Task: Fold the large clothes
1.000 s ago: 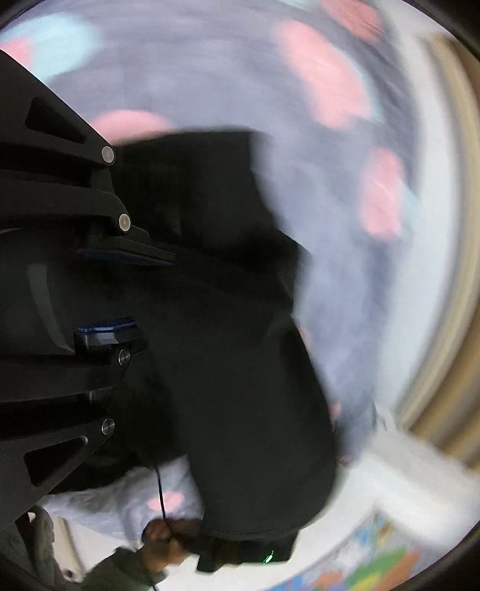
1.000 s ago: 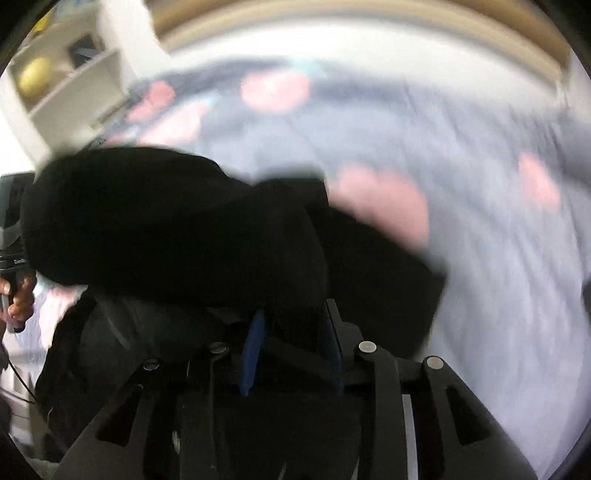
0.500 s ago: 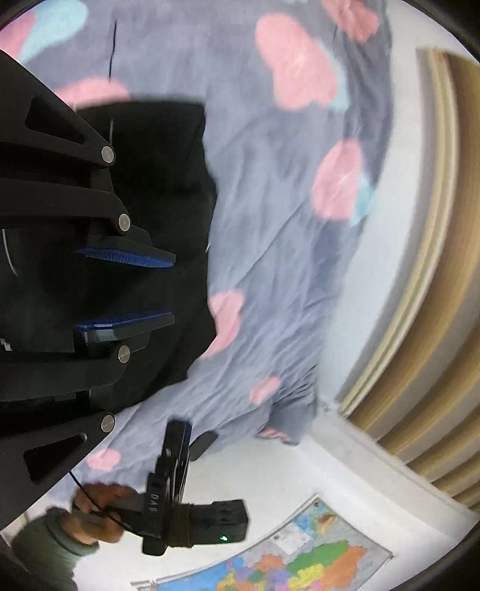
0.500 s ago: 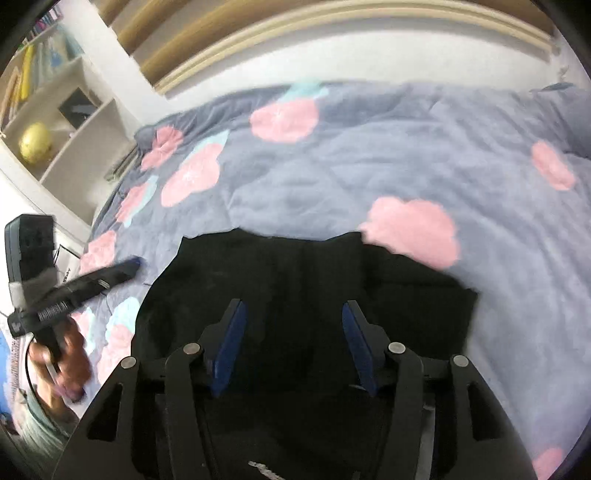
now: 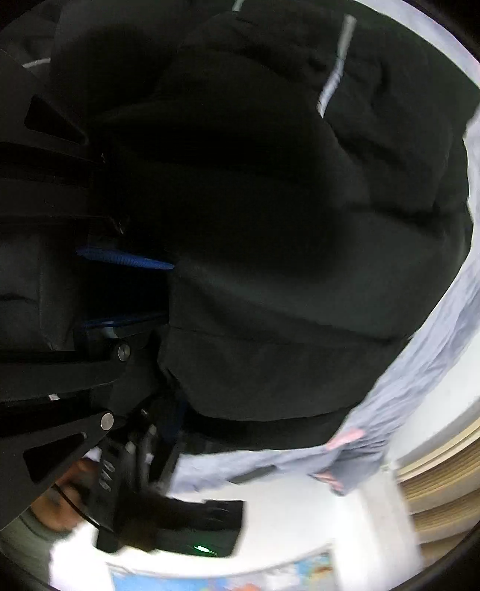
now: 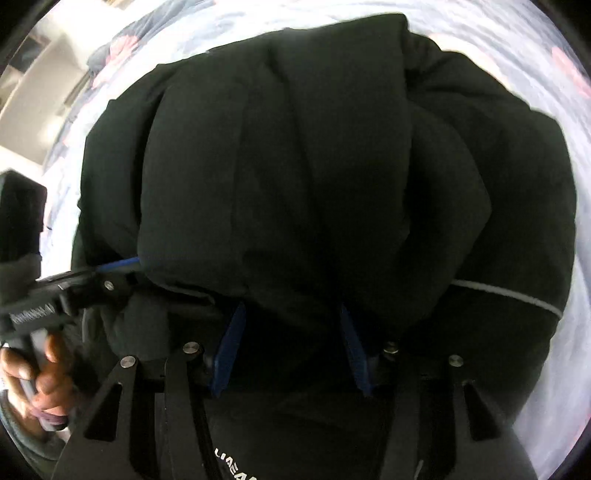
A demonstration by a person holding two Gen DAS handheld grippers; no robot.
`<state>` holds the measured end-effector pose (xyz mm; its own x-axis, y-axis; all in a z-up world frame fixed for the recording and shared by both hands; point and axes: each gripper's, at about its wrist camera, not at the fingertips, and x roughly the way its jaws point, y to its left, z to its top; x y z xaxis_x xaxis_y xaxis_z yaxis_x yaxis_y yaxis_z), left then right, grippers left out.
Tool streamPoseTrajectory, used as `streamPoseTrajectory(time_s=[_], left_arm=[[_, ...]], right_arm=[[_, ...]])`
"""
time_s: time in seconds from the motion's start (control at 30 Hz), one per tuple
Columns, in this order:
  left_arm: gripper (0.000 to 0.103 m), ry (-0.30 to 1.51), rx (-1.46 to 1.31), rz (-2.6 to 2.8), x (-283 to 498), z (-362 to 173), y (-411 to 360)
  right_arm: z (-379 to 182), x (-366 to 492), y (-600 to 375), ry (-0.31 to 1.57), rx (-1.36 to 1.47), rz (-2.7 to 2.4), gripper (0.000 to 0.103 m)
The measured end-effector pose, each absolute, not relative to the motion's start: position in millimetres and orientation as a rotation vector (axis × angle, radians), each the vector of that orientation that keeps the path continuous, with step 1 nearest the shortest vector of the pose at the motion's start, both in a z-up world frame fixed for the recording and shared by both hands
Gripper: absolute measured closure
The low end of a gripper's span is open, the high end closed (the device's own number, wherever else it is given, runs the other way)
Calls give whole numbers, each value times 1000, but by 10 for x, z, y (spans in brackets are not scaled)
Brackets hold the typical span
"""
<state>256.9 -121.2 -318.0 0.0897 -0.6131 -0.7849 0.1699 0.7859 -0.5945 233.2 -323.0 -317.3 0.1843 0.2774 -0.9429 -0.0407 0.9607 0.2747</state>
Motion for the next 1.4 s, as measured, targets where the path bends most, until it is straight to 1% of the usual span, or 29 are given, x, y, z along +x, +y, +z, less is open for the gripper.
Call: streamPoseTrajectory(time_s=[0.07,0.13,0.2,0.27,0.3,0.33,0.37,0.4,0.43,0.5,0.53,0.57,0.6,0.67,0.77,0.8,0.93,1.03,1.13,1.2,1.4], left_arm=[[82,1354,-398,-601,2522,-3095,-1194],[82,1315,-364,-624,2405,-2869,-1193],[81,1260,-382,-688,2291,-2608,-1193],[70,1197,-417,-744,2136,-2376,-1163],[61,1178,-423,-755,2075,-2311,-1166],[58,1177,-409,-747,2027,-2300,-1195],[58,1197,-382,-725,2016,-2348,-1232],[58,1256,-324,-670,2032,-2491,-1303],[60,1331,-273,-612,2068,-2702,-1370],[64,1394,-268,-574,2109,-3035,-1425],[65,1407,-302,-561,2115,-3151,-1400],[66,1405,-330,-555,2109,-3152,-1379],[69,1390,-364,-555,2081,-3081,-1337],[69,1335,-399,-583,1951,-2874,-1219],[68,1256,-408,-604,1623,-2502,-990],[66,1232,-411,-607,1492,-2380,-901],[65,1176,-442,-557,950,-2057,-420],[64,1170,-479,-490,560,-1974,-50],[64,1191,-515,-415,288,-2019,280],[64,1191,-543,-382,209,-2039,396],[64,1207,-577,-336,66,-2139,774]], right_arm=[[-3113,2333,-3239,1385,214,226,50],[-2940,2305,-3272,1379,250,230,48],[-2616,2189,-3267,1304,267,272,48],[-2416,2095,-3185,1249,224,284,48],[-2382,2063,-3113,1238,195,284,48],[-2406,2022,-3057,1241,180,283,48],[-2511,2015,-2978,1269,162,278,48],[-2664,2037,-2918,1309,150,268,48],[-2785,2101,-2883,1341,141,255,48],[-3175,2151,-2815,1391,107,241,48],[-3200,2141,-2790,1382,88,238,48],[-3157,2119,-2755,1372,61,233,48],[-3065,2089,-2749,1369,59,231,48],[-2890,2026,-2767,1361,113,244,48],[-2618,1769,-2974,1330,206,262,48],[-2548,1640,-3037,1324,219,260,47],[-2416,1218,-3246,1328,302,236,45],[-2402,892,-3387,1340,366,209,45],[-2301,687,-3527,1346,383,183,45],[-2170,449,-3648,1334,387,165,45],[-2207,110,-3685,1314,463,47,44]])
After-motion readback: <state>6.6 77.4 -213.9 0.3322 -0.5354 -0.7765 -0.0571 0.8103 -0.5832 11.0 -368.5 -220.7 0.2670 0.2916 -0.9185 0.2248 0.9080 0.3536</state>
